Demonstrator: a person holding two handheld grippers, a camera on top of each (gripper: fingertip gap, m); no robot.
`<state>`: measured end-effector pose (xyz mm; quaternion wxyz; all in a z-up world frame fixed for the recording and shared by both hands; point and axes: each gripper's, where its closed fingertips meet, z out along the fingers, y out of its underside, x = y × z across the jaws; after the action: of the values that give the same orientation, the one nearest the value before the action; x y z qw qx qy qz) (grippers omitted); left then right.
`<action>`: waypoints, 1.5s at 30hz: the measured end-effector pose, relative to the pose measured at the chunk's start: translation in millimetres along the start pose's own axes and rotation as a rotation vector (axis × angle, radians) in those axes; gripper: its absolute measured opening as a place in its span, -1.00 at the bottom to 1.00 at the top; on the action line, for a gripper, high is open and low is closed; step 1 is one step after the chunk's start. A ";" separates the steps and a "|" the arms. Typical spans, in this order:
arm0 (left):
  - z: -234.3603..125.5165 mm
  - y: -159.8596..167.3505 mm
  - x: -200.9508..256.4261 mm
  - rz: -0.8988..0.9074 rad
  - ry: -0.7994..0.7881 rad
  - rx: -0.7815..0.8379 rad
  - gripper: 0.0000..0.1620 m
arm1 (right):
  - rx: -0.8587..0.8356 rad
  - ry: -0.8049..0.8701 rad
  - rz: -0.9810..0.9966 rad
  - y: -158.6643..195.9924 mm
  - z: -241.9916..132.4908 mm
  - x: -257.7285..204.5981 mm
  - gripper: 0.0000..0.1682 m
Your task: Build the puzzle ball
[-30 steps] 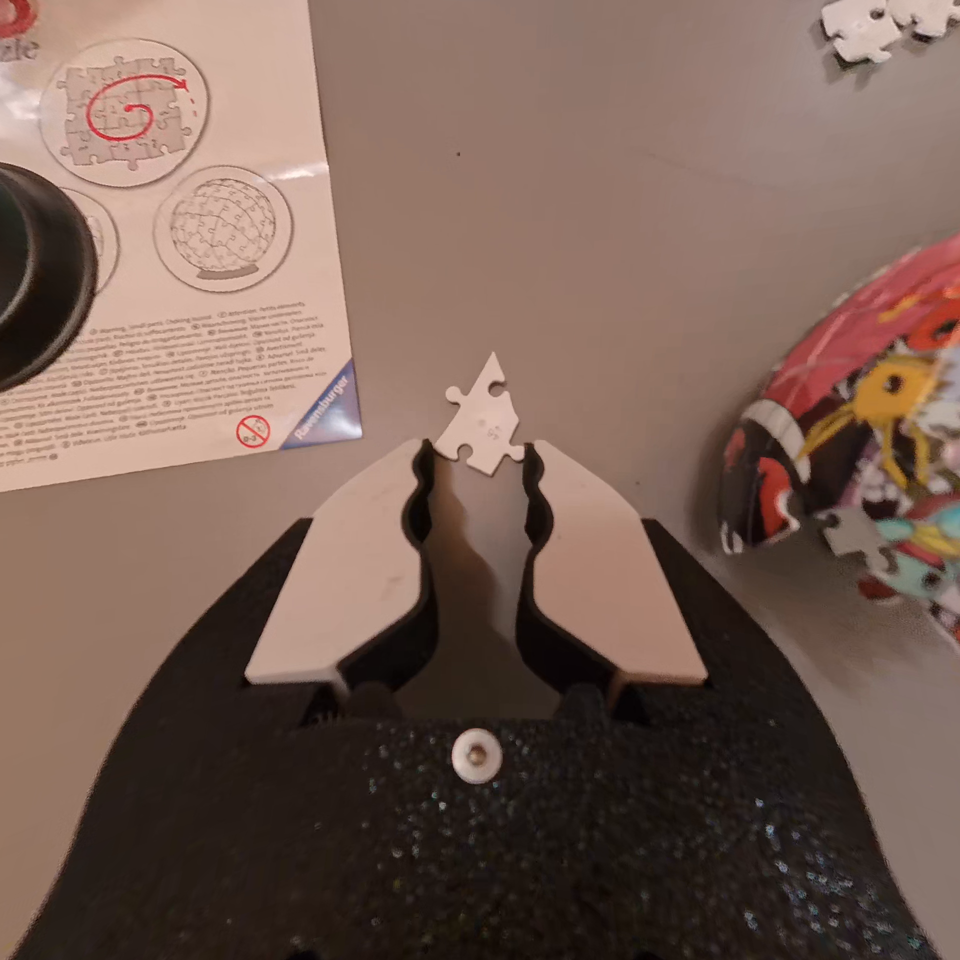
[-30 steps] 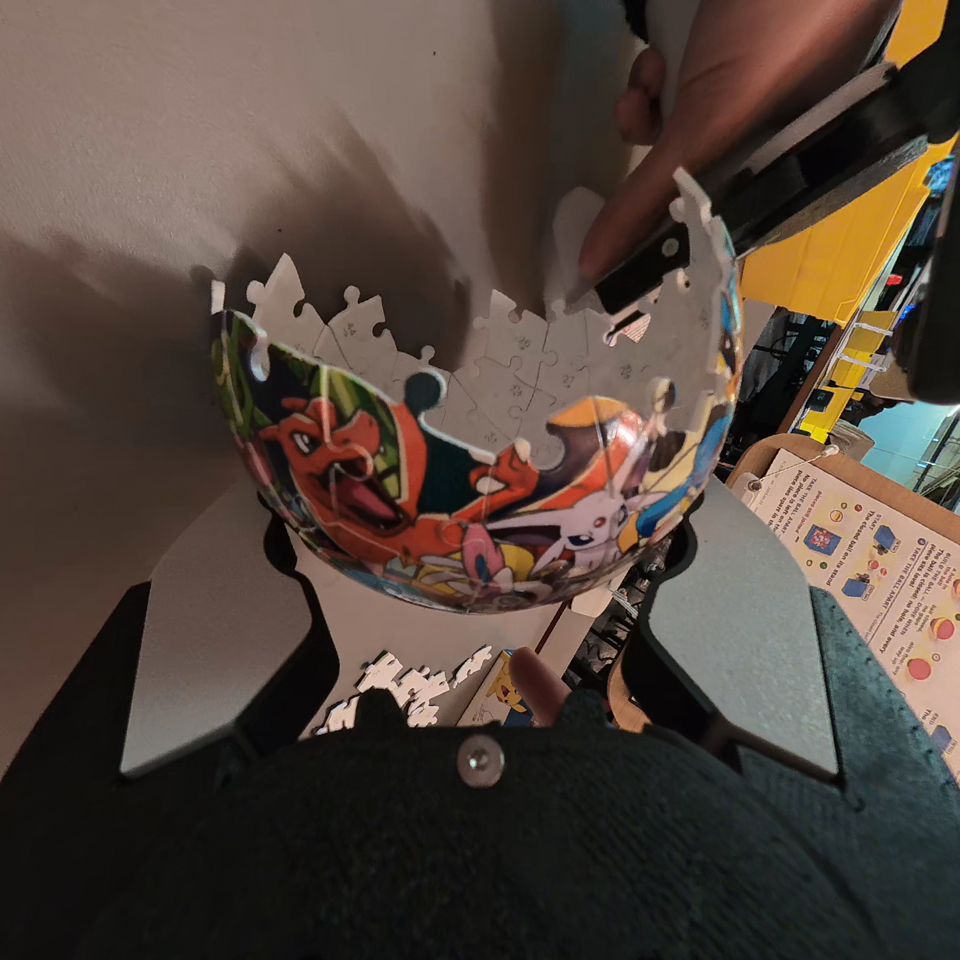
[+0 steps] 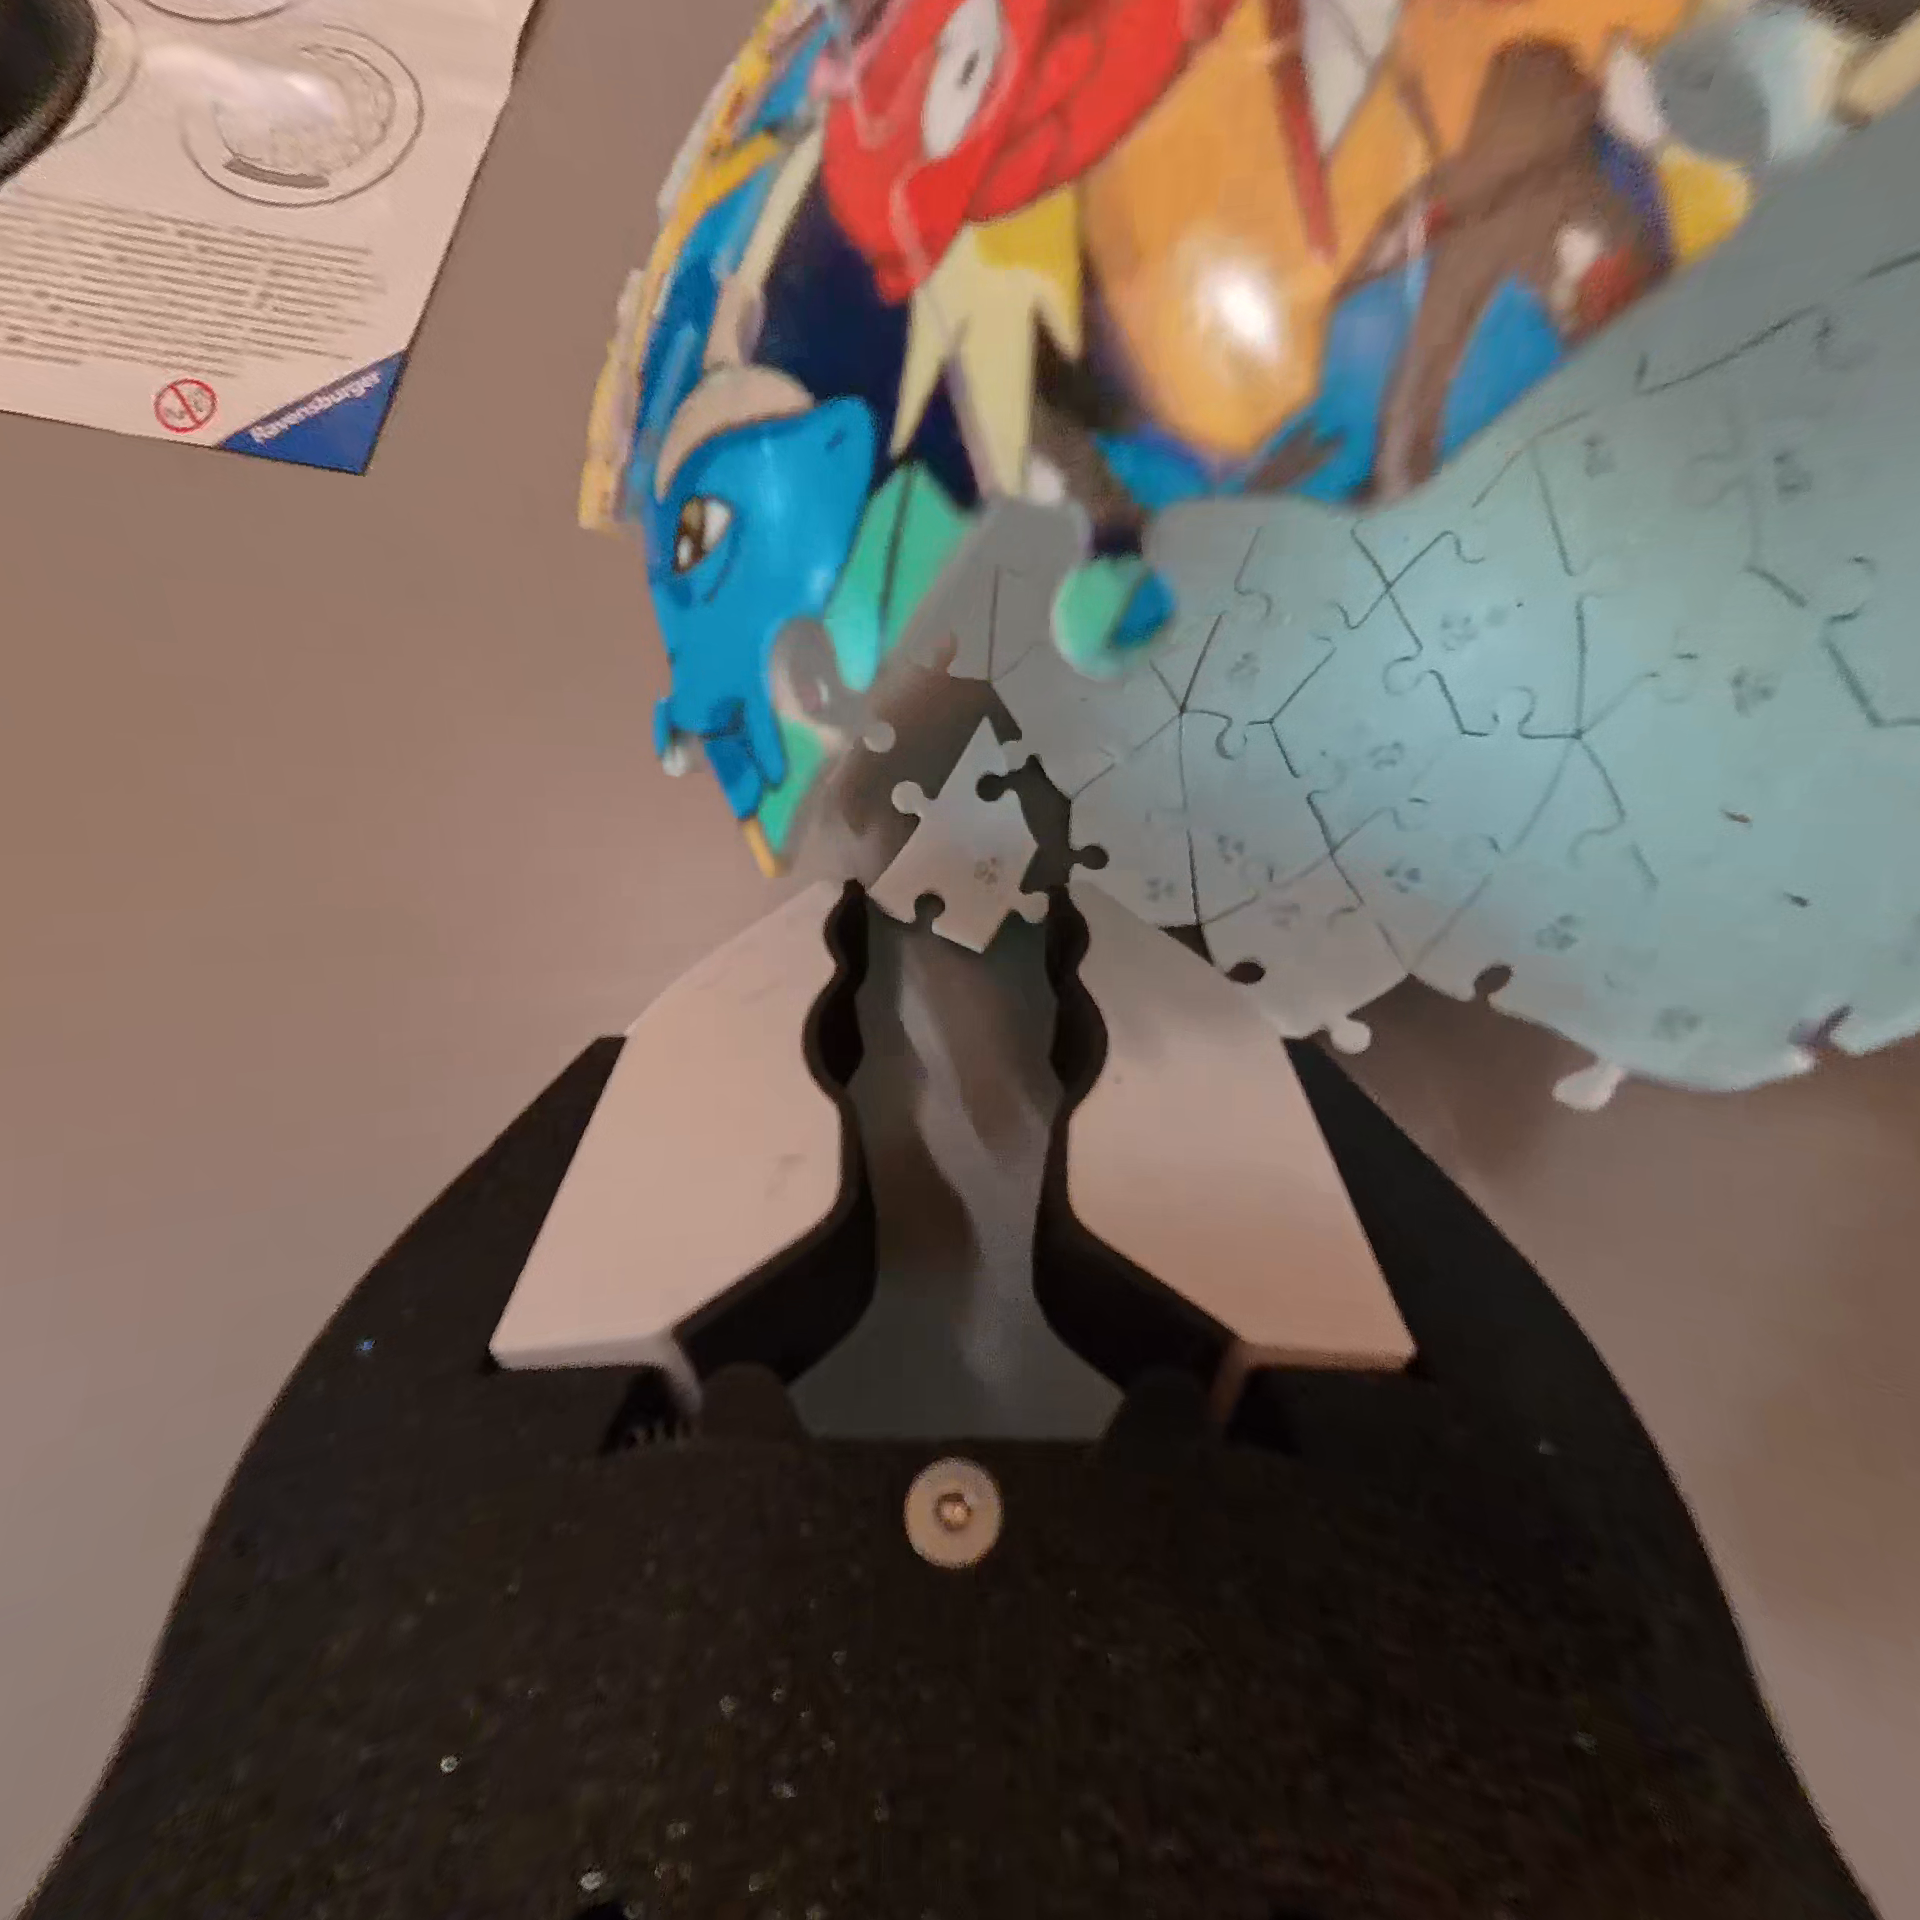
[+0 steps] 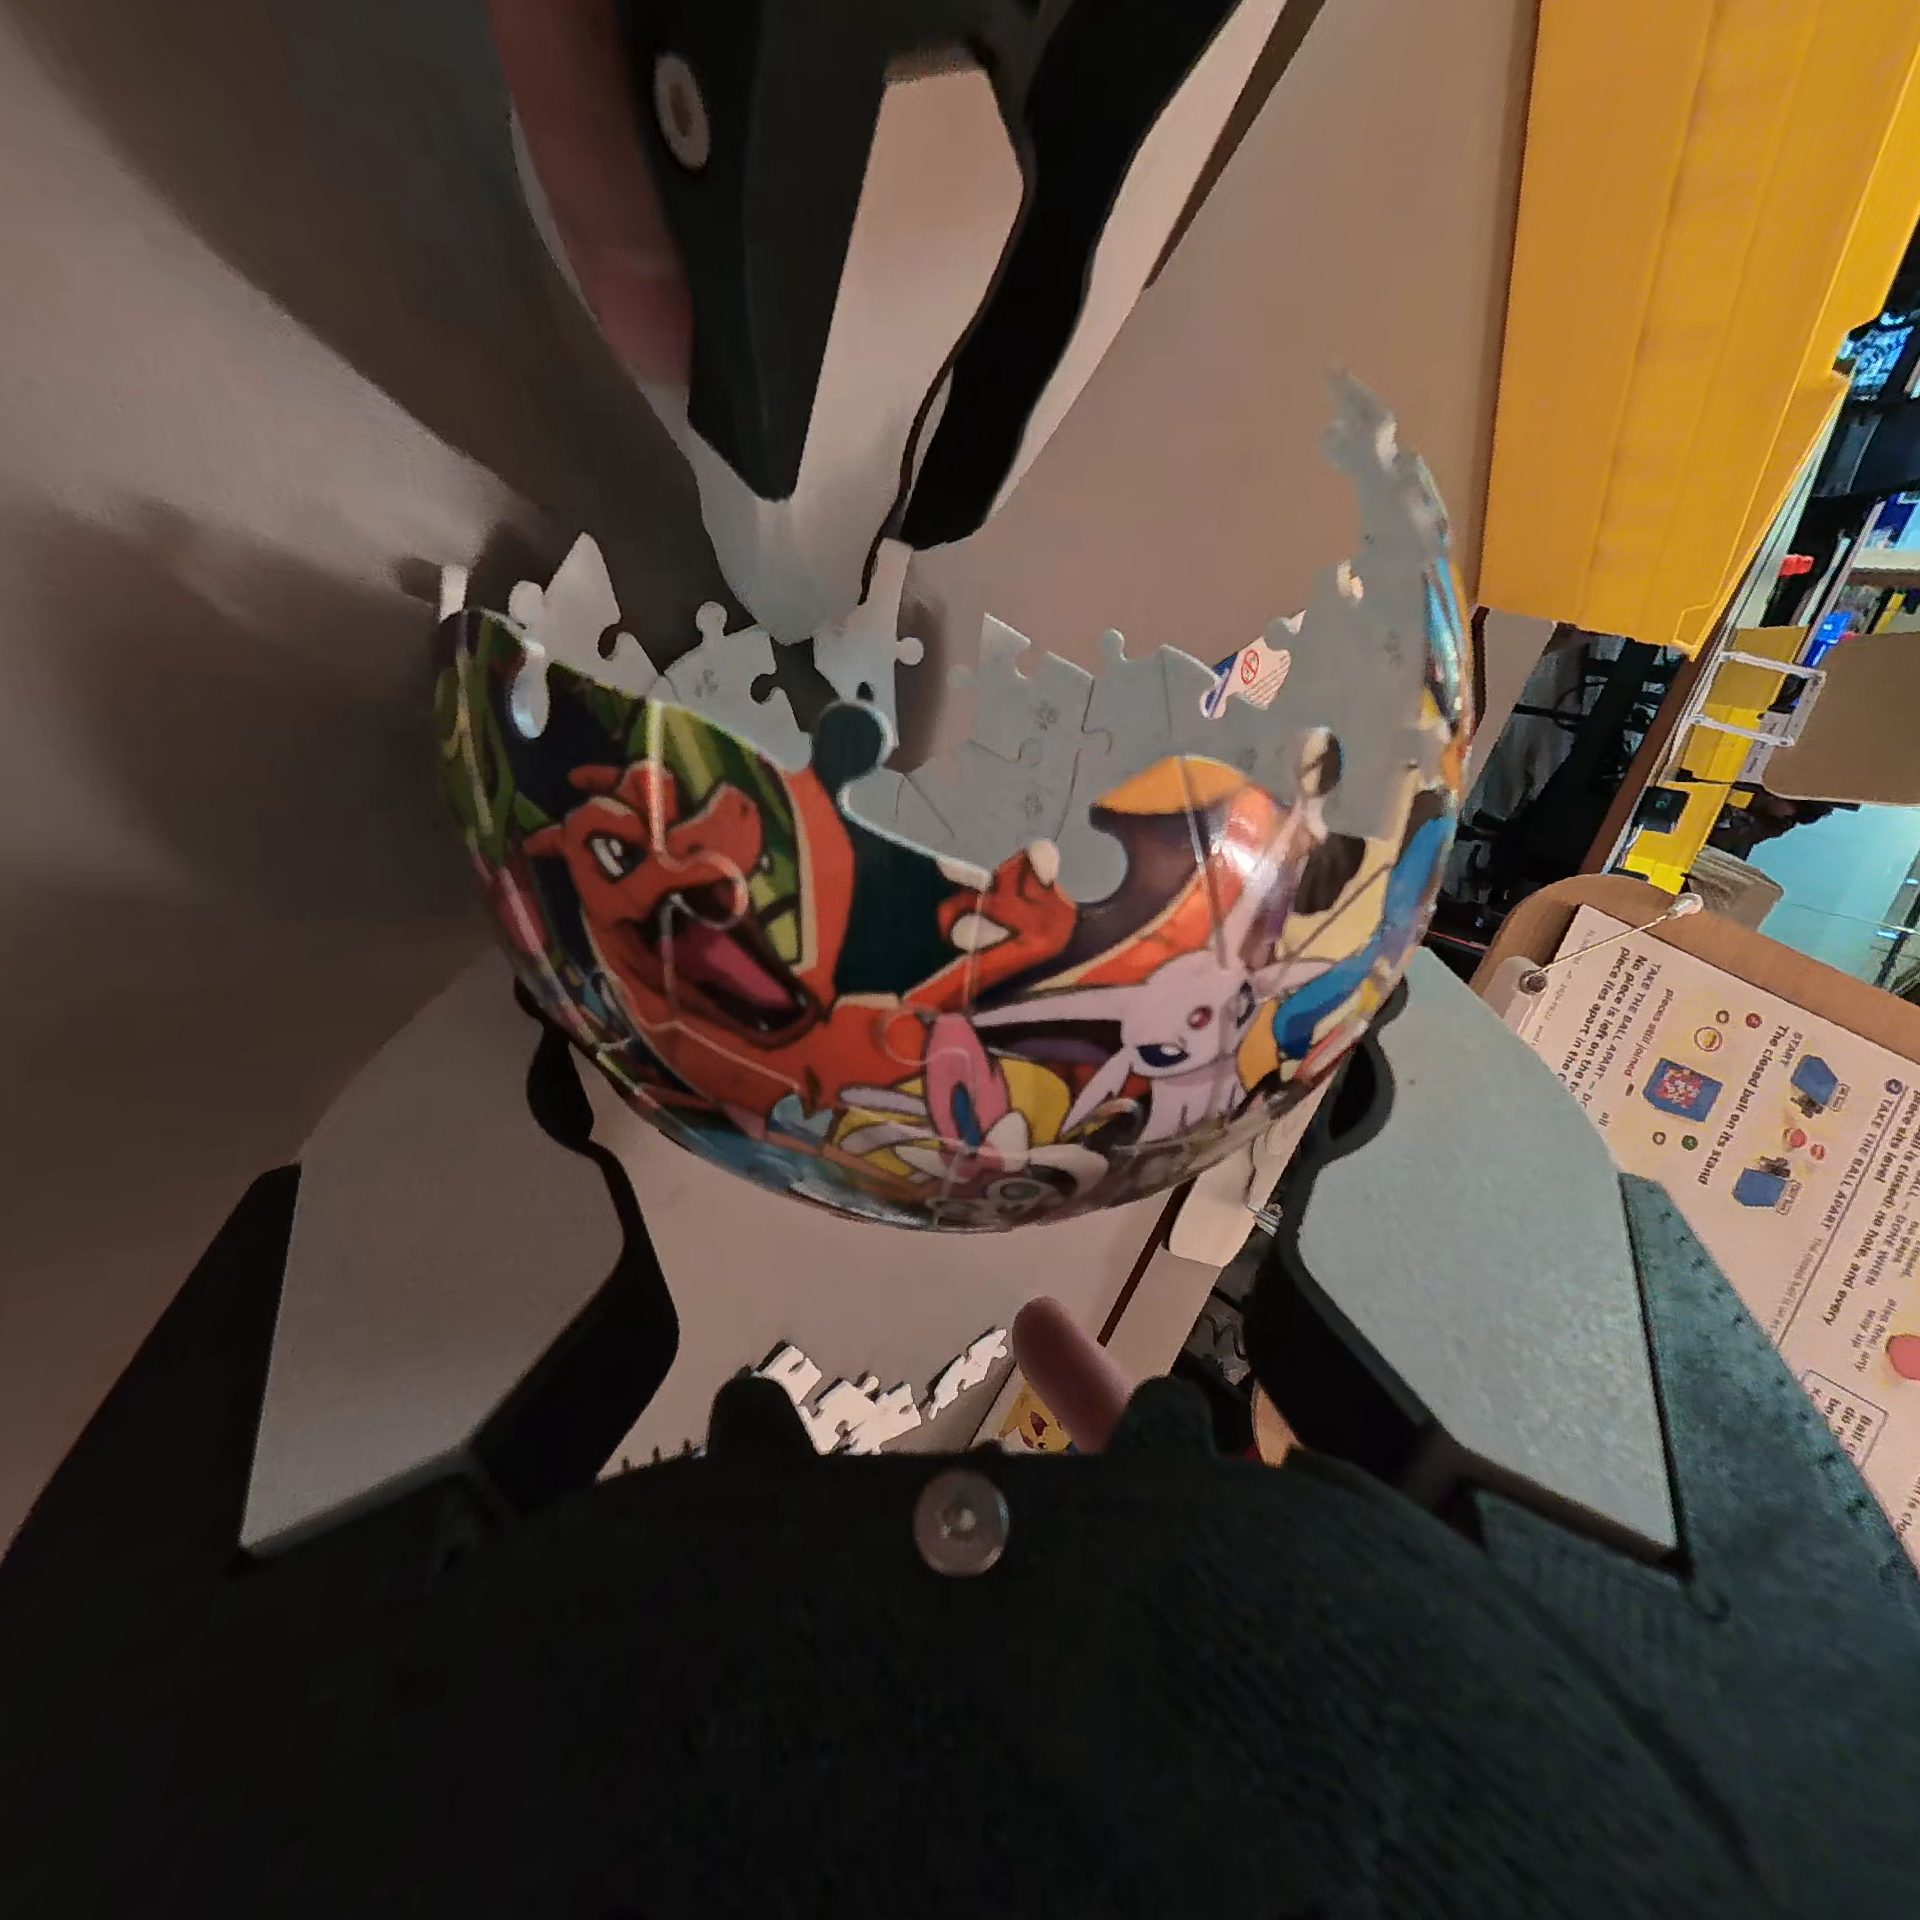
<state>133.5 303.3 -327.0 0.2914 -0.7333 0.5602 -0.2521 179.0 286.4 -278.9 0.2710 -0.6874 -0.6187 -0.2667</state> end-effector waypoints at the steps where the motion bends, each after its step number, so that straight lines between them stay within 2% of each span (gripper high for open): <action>1: 0.7 -0.4 -0.2 -0.013 -0.008 -0.001 -0.60 | -0.005 0.002 -0.001 1.0 0.4 0.3 0.67; 6: 1.0 -1.9 2.0 -0.032 -0.019 0.011 -0.60 | 0.006 0.002 0.007 0.5 0.6 0.3 0.66; 12: 0.3 -0.9 13.4 -0.033 0.060 0.009 -0.54 | 0.003 0.000 0.013 2.3 0.7 0.1 0.67; 24: -1.6 -5.9 -7.1 0.002 0.049 0.036 -0.60 | 0.001 0.003 0.004 1.3 0.3 -0.2 0.66; 26: 1.6 -9.4 -9.8 0.010 0.036 0.038 -0.53 | 0.007 0.002 0.007 0.9 0.5 -0.2 0.66; 31: 9.6 -9.3 -17.1 0.043 0.007 -0.002 -0.21 | 0.046 -0.001 0.026 -1.5 1.0 -0.1 0.66; 37: 15.2 -11.2 -20.1 0.018 0.029 -0.023 -0.10 | 0.115 -0.017 0.079 -4.7 2.5 0.1 0.67; 45: 14.0 -9.1 -20.2 0.087 0.072 -0.066 -0.15 | 0.237 -0.033 0.152 -13.5 4.6 2.3 0.67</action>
<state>144.5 326.7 -331.2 0.2577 -0.7081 0.6094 -0.2469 165.9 292.4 -280.0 0.3597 -0.6998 -0.5964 -0.1591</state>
